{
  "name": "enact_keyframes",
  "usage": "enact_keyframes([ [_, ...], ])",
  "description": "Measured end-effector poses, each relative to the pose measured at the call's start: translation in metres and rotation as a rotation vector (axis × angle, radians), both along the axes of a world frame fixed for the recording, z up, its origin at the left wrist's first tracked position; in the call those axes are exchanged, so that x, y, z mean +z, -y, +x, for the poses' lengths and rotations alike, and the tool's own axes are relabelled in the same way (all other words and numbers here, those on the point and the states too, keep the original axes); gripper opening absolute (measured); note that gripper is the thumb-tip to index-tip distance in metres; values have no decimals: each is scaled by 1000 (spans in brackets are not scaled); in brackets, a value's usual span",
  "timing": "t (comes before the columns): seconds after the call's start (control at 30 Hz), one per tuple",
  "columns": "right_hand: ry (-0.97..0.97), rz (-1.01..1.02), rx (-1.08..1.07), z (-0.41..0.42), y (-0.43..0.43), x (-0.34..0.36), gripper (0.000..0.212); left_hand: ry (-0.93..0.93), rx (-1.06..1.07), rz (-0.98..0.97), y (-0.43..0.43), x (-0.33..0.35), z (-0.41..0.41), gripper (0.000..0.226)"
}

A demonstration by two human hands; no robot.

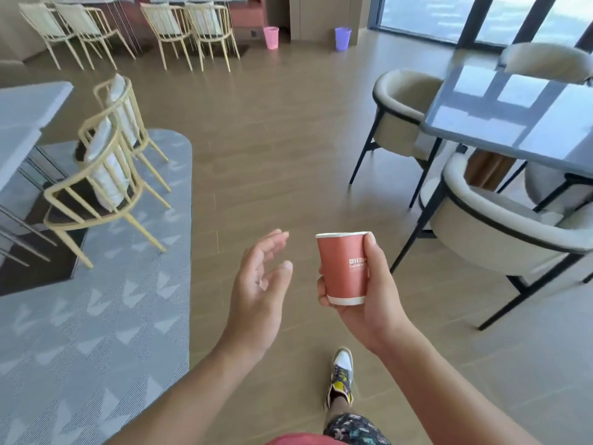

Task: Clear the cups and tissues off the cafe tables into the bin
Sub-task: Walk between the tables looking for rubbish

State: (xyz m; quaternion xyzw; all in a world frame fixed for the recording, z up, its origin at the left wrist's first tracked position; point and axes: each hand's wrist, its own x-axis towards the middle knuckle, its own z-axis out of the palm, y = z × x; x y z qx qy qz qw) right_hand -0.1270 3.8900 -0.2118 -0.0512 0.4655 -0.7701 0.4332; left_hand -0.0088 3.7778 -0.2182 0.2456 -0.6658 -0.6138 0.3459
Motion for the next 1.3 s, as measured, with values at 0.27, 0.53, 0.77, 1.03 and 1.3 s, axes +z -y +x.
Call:
enact_keyframes([
  [0.27, 8, -36, 91, -178, 82, 27, 73, -3, 4, -1, 75, 21, -168, 37],
  [0.53, 95, 8, 123, -289, 163, 30, 69, 9, 23, 12, 153, 19, -276, 37],
  [0.77, 103, 8, 137, -387, 277, 20, 73, -28, 32, 41, 266, 4, -374, 37],
  [1.03, 120, -48, 101, -508, 451, 34, 75, -49, -15, 43, 450, 19, -495, 37],
  [1.3, 126, -52, -7, -613, 570, 37, 74, -30, -69, 19, 585, 32, -603, 40],
])
